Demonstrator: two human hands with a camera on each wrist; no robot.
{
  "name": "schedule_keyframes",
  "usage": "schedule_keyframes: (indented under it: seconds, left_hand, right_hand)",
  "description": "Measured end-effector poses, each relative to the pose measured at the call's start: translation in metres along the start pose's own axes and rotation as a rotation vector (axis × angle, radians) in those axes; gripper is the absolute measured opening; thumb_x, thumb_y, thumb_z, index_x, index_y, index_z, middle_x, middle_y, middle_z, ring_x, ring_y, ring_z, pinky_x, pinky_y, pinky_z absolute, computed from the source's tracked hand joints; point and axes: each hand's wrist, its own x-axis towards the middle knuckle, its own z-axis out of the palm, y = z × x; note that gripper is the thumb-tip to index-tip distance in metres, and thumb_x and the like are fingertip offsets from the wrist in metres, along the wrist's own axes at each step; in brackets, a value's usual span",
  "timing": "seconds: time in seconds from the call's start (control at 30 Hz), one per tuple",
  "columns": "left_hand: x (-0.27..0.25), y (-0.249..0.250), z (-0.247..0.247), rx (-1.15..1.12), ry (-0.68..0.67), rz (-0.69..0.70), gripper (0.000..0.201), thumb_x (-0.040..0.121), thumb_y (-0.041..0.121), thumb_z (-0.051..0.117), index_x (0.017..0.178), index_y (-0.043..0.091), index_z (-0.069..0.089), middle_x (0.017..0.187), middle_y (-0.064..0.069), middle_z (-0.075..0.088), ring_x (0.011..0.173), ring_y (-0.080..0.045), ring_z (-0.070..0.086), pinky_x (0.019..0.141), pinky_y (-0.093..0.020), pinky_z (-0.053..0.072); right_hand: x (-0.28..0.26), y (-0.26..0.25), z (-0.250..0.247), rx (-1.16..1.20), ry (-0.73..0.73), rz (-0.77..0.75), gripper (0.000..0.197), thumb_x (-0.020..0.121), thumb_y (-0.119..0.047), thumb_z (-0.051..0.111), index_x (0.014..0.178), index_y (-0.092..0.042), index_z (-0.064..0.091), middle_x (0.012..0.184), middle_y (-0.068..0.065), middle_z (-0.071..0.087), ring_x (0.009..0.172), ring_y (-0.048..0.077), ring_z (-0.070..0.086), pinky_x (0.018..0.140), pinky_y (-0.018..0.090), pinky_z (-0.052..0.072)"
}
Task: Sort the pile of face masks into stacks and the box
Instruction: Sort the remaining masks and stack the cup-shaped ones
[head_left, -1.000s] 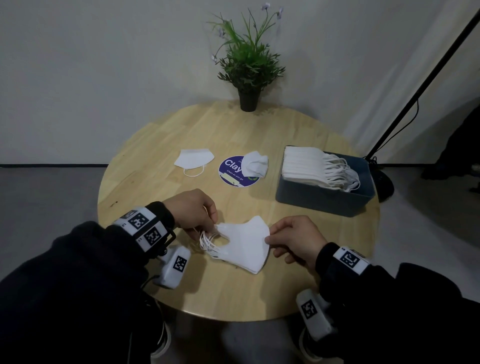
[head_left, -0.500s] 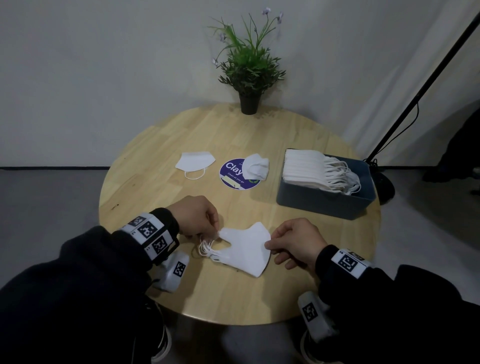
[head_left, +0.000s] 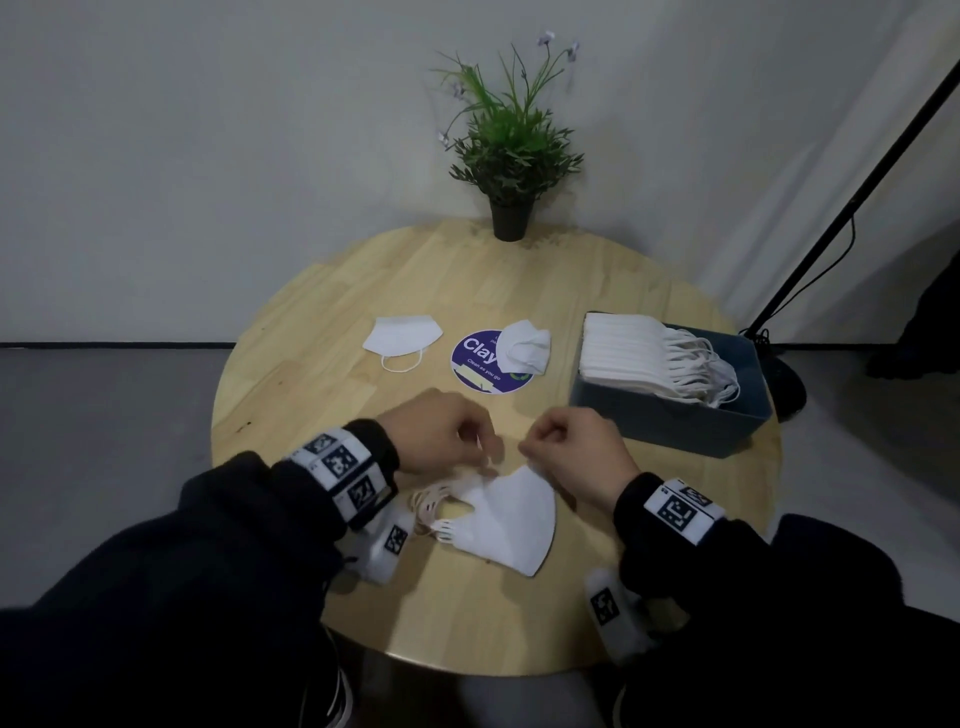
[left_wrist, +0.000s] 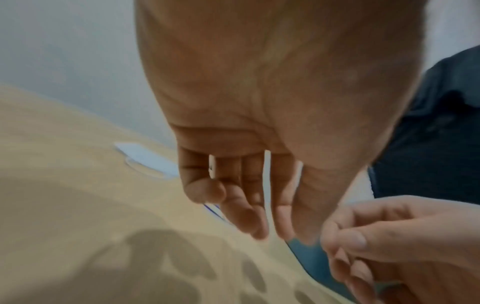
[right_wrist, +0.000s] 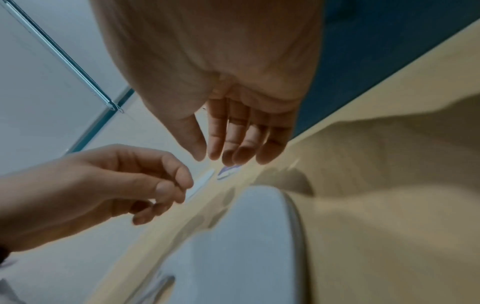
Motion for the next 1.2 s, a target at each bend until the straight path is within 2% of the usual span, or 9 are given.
schedule_keyframes:
  seconds: [0.17,0.27,0.33,0.5,0.7,0.87,0.97,1.13,1.2]
  left_hand:
    - [0.026,-0.052,-0.032,-0.014,0.360,-0.260,0.046,0.098,0.021,0.064,0.143,0.022,0.057,0.149,0.000,0.055,0.128,-0.022,0.057,0.106,-0.033,0.043]
    - [0.030,-0.073,-0.036,-0.100,0.347,-0.403,0.067,0.102,0.021,0.056,0.162,0.019,0.028,0.169,-0.002,0.029,0.150,-0.026,0.037,0.118,-0.036,0.032]
    - [0.031,-0.084,-0.032,-0.102,0.291,-0.448,0.069,0.103,0.021,0.051,0.164,0.019,0.019,0.170,-0.004,0.025,0.151,-0.028,0.034,0.120,-0.040,0.032]
    - [0.029,-0.102,-0.029,0.358,0.252,-0.473,0.044,0.097,0.034,0.053,0.141,0.025,0.053,0.138,-0.003,0.056,0.123,-0.029,0.055,0.096,-0.044,0.044]
    - [0.023,-0.091,-0.038,0.261,0.292,-0.495,0.009,0.085,0.023,0.067,0.084,0.015,0.071,0.074,0.000,0.062,0.071,-0.024,0.062,0.061,-0.031,0.043]
    - [0.003,-0.084,-0.068,-0.317,0.447,-0.489,0.015,0.078,0.022,0.086,0.081,0.018,0.072,0.074,-0.002,0.076,0.061,-0.016,0.069,0.057,-0.029,0.055]
    - [-0.013,-0.076,-0.081,-0.469,0.481,-0.450,0.020,0.076,0.009,0.085,0.089,0.018,0.073,0.077,-0.006,0.076,0.064,-0.023,0.072,0.066,-0.037,0.064]
    - [-0.032,-0.065,-0.084,-0.479,0.573,-0.383,0.019,0.081,0.007,0.070,0.080,0.024,0.077,0.081,0.003,0.074,0.078,-0.018,0.066,0.068,-0.029,0.051]
    - [-0.039,-0.059,-0.086,-0.604,0.674,-0.335,0.018,0.086,0.009,0.070,0.078,0.023,0.078,0.085,0.005,0.075,0.082,-0.017,0.065,0.073,-0.030,0.049]
  right_hand:
    - [0.043,-0.035,0.017,-0.053,-0.048,-0.146,0.036,0.094,-0.013,0.059,0.128,-0.018,0.070,0.122,0.000,0.072,0.113,0.018,0.066,0.101,0.029,0.050]
    - [0.072,-0.048,0.026,-0.233,-0.118,-0.083,0.047,0.098,-0.015,0.052,0.144,-0.015,0.056,0.142,0.008,0.062,0.128,0.028,0.058,0.107,0.032,0.044]
    - [0.087,-0.048,0.028,-0.372,-0.128,-0.030,0.039,0.095,-0.017,0.051,0.133,-0.011,0.059,0.134,0.013,0.064,0.118,0.032,0.060,0.103,0.038,0.049]
    - [0.088,-0.051,0.027,-0.667,-0.120,-0.053,0.024,0.086,-0.024,0.062,0.107,-0.013,0.057,0.115,0.013,0.065,0.105,0.035,0.065,0.097,0.043,0.054]
    - [0.085,-0.048,0.030,-0.667,-0.035,-0.092,0.018,0.096,-0.023,0.054,0.098,-0.014,0.069,0.100,0.012,0.071,0.089,0.033,0.066,0.083,0.035,0.056]
    - [0.080,-0.056,0.014,-0.195,0.159,-0.003,0.014,0.088,-0.019,0.058,0.087,-0.015,0.072,0.085,0.008,0.071,0.081,0.032,0.066,0.071,0.031,0.054]
    - [0.065,-0.068,0.002,0.171,0.146,0.089,0.015,0.084,-0.022,0.057,0.079,-0.010,0.065,0.081,0.012,0.064,0.075,0.033,0.064,0.053,0.046,0.062]
    - [0.046,-0.067,0.002,0.414,0.103,0.072,0.015,0.072,-0.025,0.068,0.068,-0.012,0.061,0.068,0.011,0.045,0.067,0.023,0.044,0.061,0.035,0.037]
    - [0.038,-0.064,-0.002,0.476,0.104,0.062,0.022,0.082,-0.018,0.074,0.071,-0.003,0.064,0.069,0.010,0.046,0.066,0.021,0.044,0.062,0.030,0.036]
